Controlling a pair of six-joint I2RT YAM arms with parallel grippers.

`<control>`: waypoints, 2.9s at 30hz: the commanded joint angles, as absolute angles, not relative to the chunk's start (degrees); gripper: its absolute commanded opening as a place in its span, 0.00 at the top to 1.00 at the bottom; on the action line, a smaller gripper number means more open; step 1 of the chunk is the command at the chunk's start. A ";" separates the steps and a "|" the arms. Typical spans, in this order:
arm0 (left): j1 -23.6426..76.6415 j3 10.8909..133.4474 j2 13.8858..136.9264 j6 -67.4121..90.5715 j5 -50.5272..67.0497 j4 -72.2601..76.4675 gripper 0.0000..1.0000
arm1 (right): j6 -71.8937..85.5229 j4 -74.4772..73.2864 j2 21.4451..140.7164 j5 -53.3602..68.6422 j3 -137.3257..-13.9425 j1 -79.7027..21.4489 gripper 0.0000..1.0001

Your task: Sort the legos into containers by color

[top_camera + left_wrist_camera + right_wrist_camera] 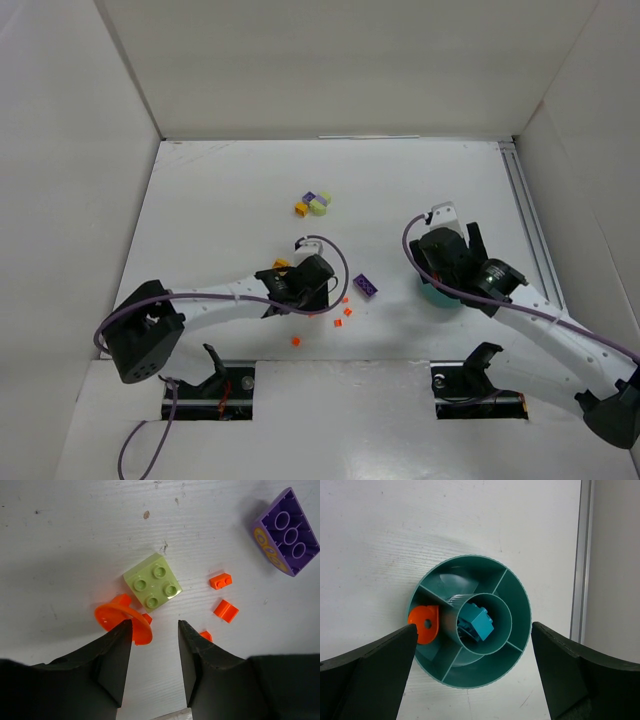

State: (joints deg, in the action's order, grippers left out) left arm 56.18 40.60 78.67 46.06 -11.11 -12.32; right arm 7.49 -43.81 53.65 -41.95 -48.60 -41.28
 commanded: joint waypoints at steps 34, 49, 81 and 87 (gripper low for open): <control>58.45 49.72 70.65 28.05 6.57 8.42 1.00 | 5.36 -45.00 48.43 -48.07 -54.31 -29.81 0.00; 58.45 72.79 99.23 42.87 23.44 29.05 1.00 | 7.21 -46.67 36.04 -49.22 -54.40 -21.88 0.00; 58.97 61.70 108.19 62.31 13.54 56.16 1.00 | 7.21 -46.67 37.27 -48.69 -54.40 -21.88 0.00; 59.59 61.69 108.81 62.31 11.69 54.67 1.00 | 6.68 -46.67 37.27 -48.69 -54.40 -21.88 0.00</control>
